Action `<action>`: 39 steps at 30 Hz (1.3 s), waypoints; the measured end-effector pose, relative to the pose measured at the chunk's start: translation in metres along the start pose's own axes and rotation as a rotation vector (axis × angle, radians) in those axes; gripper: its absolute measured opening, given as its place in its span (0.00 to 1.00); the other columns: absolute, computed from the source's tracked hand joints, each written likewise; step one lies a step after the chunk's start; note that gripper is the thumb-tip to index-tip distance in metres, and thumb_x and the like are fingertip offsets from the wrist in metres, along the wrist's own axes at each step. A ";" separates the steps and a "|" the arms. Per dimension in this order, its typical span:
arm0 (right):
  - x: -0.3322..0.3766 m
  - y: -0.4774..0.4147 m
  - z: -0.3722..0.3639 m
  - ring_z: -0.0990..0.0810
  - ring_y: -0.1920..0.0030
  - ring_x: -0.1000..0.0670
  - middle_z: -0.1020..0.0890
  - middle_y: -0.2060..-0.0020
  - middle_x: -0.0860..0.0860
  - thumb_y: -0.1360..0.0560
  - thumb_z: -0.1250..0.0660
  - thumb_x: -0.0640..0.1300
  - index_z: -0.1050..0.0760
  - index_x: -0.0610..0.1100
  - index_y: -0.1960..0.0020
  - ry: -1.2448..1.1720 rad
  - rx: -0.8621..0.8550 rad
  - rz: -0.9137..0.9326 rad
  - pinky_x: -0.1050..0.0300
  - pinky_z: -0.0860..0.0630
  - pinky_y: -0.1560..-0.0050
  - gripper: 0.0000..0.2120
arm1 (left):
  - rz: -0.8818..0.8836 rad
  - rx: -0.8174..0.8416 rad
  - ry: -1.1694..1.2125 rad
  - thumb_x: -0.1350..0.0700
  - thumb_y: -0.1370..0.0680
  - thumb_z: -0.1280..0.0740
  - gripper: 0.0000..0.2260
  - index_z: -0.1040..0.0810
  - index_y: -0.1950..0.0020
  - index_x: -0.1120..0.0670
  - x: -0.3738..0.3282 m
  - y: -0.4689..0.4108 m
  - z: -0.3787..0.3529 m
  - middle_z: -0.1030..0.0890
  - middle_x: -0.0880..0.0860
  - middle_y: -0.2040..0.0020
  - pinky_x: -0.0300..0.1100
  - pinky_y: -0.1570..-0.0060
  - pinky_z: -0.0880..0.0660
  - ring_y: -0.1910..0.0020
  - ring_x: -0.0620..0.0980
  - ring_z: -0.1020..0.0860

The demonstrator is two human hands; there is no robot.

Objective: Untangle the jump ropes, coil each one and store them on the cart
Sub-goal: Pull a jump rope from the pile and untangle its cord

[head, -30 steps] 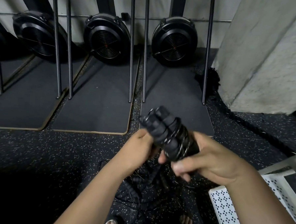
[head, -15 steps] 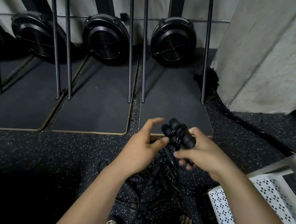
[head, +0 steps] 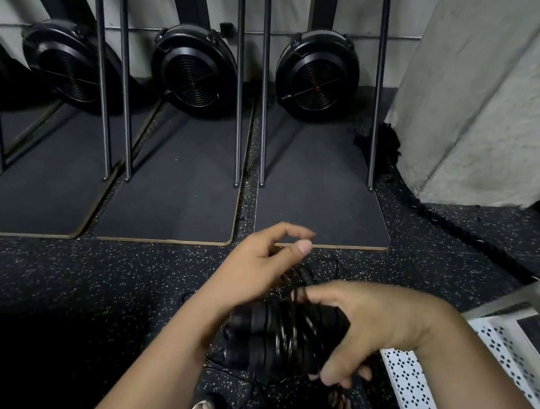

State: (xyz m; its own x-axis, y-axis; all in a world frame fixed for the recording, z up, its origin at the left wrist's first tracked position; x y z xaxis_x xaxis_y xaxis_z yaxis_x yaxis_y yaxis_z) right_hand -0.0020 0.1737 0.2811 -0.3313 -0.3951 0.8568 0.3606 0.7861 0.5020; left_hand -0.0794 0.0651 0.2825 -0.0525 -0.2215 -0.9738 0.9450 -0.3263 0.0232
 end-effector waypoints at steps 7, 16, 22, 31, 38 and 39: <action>0.032 0.011 0.041 0.20 0.68 0.50 0.17 0.52 0.37 0.27 0.27 0.27 0.21 0.44 0.35 -0.422 -0.295 0.412 0.62 0.27 0.75 0.23 | 0.183 -0.035 0.133 0.41 0.22 0.35 0.13 0.22 0.57 0.49 0.044 -0.015 0.002 0.25 0.57 0.65 0.44 0.64 0.27 0.68 0.49 0.28; 0.005 0.019 0.099 0.18 0.62 0.46 0.15 0.53 0.43 0.26 0.22 0.35 0.31 0.39 0.34 -0.505 -0.926 0.412 0.56 0.26 0.70 0.26 | 0.112 0.035 0.063 0.46 0.16 0.39 0.21 0.33 0.23 0.33 0.028 -0.006 -0.020 0.31 0.47 0.68 0.48 0.66 0.34 0.67 0.52 0.33; -0.027 0.022 0.114 0.15 0.66 0.46 0.14 0.56 0.42 0.26 0.20 0.37 0.34 0.46 0.40 -0.090 -1.085 0.094 0.51 0.23 0.70 0.26 | 0.075 0.006 -0.143 0.54 0.15 0.32 0.28 0.37 0.23 0.31 0.023 -0.003 -0.012 0.28 0.48 0.68 0.48 0.67 0.32 0.70 0.49 0.31; -0.051 -0.009 0.078 0.16 0.66 0.50 0.14 0.59 0.50 0.27 0.20 0.38 0.31 0.52 0.40 0.282 -0.652 -0.262 0.57 0.28 0.74 0.26 | 0.014 0.019 -0.270 0.54 0.18 0.28 0.25 0.30 0.23 0.38 0.009 0.002 -0.014 0.29 0.43 0.74 0.36 0.71 0.36 0.75 0.44 0.34; -0.032 -0.011 0.016 0.16 0.62 0.48 0.13 0.58 0.50 0.27 0.19 0.37 0.26 0.49 0.35 0.214 -0.131 -0.182 0.60 0.31 0.71 0.26 | 0.042 0.027 -0.187 0.46 0.19 0.26 0.17 0.24 0.32 0.33 0.013 0.001 -0.002 0.29 0.49 0.70 0.45 0.67 0.37 0.69 0.50 0.35; -0.021 -0.008 0.011 0.17 0.61 0.47 0.13 0.57 0.48 0.26 0.19 0.36 0.26 0.48 0.33 0.175 -0.098 -0.122 0.60 0.31 0.71 0.27 | 0.043 0.031 -0.143 0.46 0.18 0.27 0.15 0.23 0.33 0.33 0.013 0.001 -0.001 0.30 0.49 0.70 0.45 0.66 0.37 0.69 0.50 0.35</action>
State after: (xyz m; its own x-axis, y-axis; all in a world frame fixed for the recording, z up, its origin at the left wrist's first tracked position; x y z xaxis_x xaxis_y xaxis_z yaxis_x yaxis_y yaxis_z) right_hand -0.0075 0.1810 0.2579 -0.2242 -0.5681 0.7918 0.4130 0.6805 0.6052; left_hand -0.0790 0.0635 0.2699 -0.0601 -0.3633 -0.9297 0.9370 -0.3417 0.0729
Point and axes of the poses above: each hand's wrist, its own y-axis away from the middle knuckle, its own z-axis out of the back of the hand, x = y × z, the point moved 10 cm from there along -y, towards the middle knuckle
